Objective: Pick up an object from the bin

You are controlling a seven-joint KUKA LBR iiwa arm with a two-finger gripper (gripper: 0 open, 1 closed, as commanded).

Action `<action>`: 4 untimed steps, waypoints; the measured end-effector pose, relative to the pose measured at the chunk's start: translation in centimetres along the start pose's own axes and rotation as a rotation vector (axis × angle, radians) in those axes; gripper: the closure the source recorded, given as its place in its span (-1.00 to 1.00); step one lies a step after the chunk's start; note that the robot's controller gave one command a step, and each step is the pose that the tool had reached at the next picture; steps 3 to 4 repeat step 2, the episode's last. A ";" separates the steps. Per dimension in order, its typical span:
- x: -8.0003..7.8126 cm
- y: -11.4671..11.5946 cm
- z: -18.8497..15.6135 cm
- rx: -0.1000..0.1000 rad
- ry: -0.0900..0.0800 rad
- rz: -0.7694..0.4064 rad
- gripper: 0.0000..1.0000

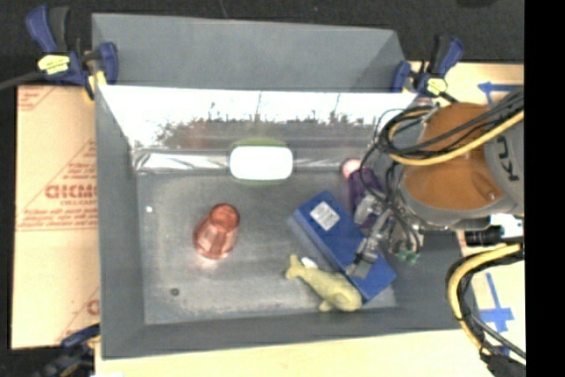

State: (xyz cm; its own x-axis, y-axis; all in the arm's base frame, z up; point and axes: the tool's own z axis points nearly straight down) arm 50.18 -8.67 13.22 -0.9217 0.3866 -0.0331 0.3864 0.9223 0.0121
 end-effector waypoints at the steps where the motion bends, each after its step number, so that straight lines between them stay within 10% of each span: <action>1: 0.3 -1.4 -2.3 0.000 0.001 -0.355 -1.00; 4: -0.4 -2.2 -4.6 0.000 -0.001 -0.357 -1.00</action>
Offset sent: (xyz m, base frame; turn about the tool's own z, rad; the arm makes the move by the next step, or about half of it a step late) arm -0.0046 -0.0316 0.0750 0.0928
